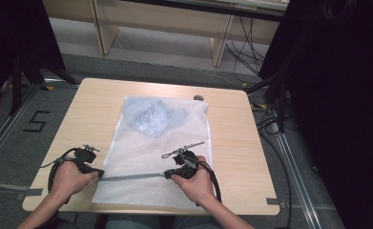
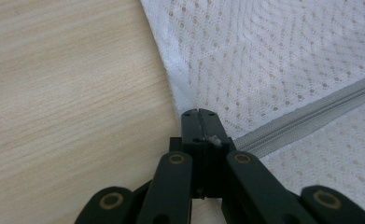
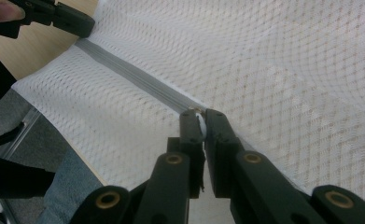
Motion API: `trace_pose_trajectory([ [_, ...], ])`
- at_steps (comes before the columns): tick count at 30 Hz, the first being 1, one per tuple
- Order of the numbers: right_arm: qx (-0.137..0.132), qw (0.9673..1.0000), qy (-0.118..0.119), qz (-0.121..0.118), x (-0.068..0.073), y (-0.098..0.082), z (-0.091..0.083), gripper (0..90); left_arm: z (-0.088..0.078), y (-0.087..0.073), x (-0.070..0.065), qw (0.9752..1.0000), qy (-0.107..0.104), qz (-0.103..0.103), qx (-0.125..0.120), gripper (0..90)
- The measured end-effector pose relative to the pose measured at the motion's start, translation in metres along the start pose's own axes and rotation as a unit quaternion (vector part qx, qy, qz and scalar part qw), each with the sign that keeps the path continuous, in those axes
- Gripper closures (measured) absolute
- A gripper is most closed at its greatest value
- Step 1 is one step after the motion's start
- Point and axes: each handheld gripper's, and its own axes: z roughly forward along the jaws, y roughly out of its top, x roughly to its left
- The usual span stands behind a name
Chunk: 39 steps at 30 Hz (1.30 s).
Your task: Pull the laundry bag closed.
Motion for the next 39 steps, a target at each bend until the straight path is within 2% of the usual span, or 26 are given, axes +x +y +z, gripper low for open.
trace_pose_trajectory([
  [3,0.001,1.0,-0.001,0.002,-0.001,0.0,-0.001,87.0,0.0,0.0,0.0,1.0,-0.001,-0.002,0.0,89.9],
  [4,0.006,0.9999,-0.005,0.013,-0.001,-0.001,-0.002,87.0,0.0,0.0,0.0,1.0,-0.001,-0.001,-0.001,89.9],
  [12,0.001,1.0,-0.003,0.005,-0.005,-0.003,-0.004,87.0,0.0,0.0,0.0,1.0,0.0,-0.001,0.0,89.9],
  [16,-0.001,0.9999,-0.009,0.007,-0.009,-0.004,-0.006,87.0,0.0,0.0,0.0,1.0,0.0,0.0,0.0,89.9],
  [17,0.001,0.9999,-0.006,0.014,-0.008,-0.005,-0.007,87.0,0.0,0.0,0.0,1.0,0.0,0.0,0.0,89.9],
  [21,0.0,0.9999,-0.011,0.011,-0.011,-0.006,-0.007,87.0,0.0,0.0,0.0,1.0,0.0,-0.001,0.0,89.9],
  [22,0.002,0.9998,-0.007,0.018,-0.011,-0.006,-0.007,87.0,0.0,0.0,0.0,1.0,0.0,0.0,-0.001,89.9],
  [24,0.0,0.9999,-0.011,0.011,-0.013,-0.007,-0.009,87.0,0.0,0.0,0.0,1.0,0.0,0.0,0.0,89.9],
  [27,0.0,0.9998,-0.011,0.016,-0.015,-0.008,-0.011,87.0,0.0,0.0,0.0,1.0,0.0,-0.001,0.0,89.9],
  [28,0.005,0.9996,-0.013,0.026,-0.015,-0.008,-0.012,87.0,0.0,0.0,0.0,1.0,0.0,-0.001,0.0,89.9],
  [30,-0.001,0.9998,-0.011,0.016,-0.017,-0.009,-0.011,87.0,0.0,0.0,0.0,1.0,0.0,-0.001,0.0,89.8],
  [32,0.002,0.9997,-0.008,0.021,-0.017,-0.009,-0.012,87.0,0.0,0.0,0.0,1.0,0.001,0.0,0.0,89.9],
  [33,0.004,0.9995,-0.008,0.03,-0.016,-0.01,-0.012,87.0,0.0,0.0,0.0,1.0,0.001,-0.001,0.0,89.9],
  [34,0.002,0.9997,-0.012,0.022,-0.018,-0.01,-0.012,87.0,0.0,0.0,0.0,1.0,0.001,-0.001,0.0,89.9],
  [37,0.005,0.9994,-0.013,0.031,-0.017,-0.01,-0.013,87.0,0.0,0.0,0.0,1.0,0.0,-0.002,0.0,89.9],
  [39,0.002,0.9996,-0.007,0.025,-0.019,-0.01,-0.013,87.0,0.0,0.0,0.0,1.0,0.0,-0.003,0.0,89.9],
])
